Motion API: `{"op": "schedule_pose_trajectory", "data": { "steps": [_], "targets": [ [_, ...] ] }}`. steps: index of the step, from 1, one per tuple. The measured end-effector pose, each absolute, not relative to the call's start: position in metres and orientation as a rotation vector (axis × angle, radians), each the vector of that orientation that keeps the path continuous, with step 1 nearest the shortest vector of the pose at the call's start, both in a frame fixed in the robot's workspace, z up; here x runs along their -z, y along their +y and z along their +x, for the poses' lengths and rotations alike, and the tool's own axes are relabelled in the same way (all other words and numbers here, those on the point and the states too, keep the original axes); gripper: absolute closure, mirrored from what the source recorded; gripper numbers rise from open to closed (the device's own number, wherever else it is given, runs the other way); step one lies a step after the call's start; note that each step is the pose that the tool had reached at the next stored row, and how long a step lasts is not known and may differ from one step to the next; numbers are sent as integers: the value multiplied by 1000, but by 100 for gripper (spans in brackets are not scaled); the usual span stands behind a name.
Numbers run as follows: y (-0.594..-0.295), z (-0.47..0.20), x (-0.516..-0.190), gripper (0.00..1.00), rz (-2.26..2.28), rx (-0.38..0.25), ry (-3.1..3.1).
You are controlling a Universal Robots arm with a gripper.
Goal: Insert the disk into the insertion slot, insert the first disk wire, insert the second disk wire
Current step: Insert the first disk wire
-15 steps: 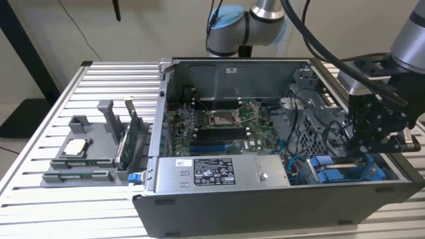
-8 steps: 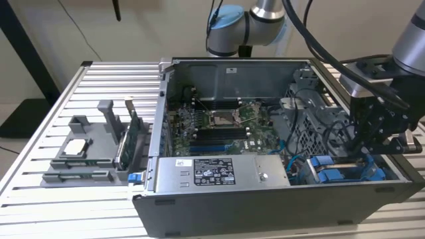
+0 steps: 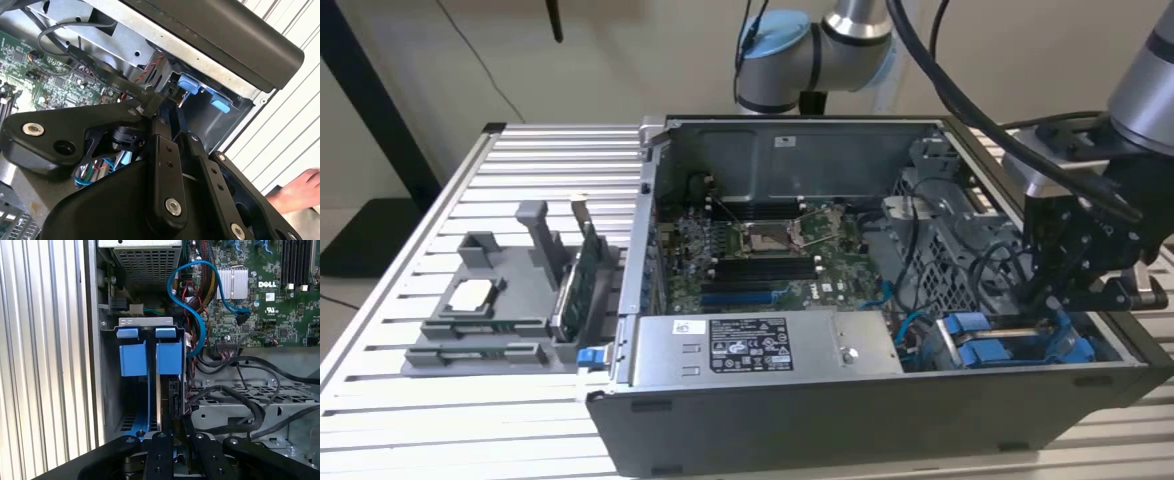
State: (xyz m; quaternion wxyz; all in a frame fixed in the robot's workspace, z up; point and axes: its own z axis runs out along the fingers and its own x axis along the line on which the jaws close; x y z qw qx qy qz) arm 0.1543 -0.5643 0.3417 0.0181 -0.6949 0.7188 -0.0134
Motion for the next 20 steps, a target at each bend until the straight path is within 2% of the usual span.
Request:
{"op": "schedule_pose_trajectory", "data": {
  "steps": [20],
  "targets": [
    [-562,154,-341,81,-2152,53,2226]
  ]
}}
